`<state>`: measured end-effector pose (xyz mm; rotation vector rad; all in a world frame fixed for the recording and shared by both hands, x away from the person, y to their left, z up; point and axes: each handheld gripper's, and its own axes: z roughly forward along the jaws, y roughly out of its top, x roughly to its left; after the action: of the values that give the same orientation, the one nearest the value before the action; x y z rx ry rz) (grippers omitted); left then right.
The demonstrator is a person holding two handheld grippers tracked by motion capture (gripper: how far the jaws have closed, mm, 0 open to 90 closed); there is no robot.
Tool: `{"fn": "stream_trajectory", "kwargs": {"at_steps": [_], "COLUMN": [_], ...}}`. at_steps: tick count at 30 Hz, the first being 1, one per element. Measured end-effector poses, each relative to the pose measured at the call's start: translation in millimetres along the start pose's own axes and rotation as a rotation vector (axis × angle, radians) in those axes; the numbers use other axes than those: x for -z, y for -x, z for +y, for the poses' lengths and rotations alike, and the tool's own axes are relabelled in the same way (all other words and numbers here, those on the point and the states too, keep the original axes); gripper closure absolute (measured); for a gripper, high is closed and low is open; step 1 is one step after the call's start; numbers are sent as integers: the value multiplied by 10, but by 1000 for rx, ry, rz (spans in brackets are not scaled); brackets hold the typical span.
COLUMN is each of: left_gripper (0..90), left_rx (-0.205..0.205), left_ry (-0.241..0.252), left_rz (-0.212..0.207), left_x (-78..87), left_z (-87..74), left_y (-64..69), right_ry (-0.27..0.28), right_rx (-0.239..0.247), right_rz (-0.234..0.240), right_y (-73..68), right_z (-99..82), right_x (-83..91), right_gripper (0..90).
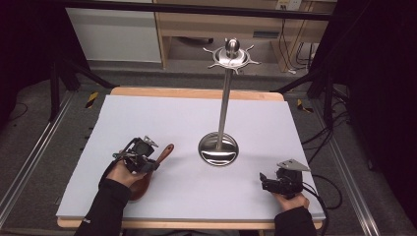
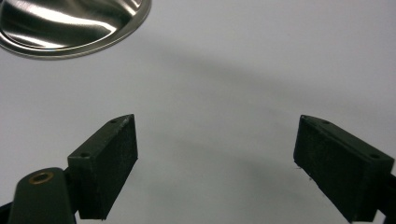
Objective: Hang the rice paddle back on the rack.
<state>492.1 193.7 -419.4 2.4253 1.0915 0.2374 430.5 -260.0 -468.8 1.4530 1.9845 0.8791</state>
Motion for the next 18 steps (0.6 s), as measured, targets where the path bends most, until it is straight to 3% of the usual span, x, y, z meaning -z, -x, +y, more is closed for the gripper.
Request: {"fn": "stream_trajectory", "kwargs": {"at_steps": [10, 18], "left_gripper": [782, 782], "left_rx": [35, 20], "left_ry": [158, 245], "left_rz": [3, 15], "left_x": [260, 409], "left_z": [-112, -149], "left_y": [-17, 53], "right_ry": [1, 1], "right_rx": [5, 9], "right_rz": [-5, -6], "right_y": [2, 2], "right_z": [-2, -2], "right_x": [0, 1], "right_gripper": [138, 139]}}
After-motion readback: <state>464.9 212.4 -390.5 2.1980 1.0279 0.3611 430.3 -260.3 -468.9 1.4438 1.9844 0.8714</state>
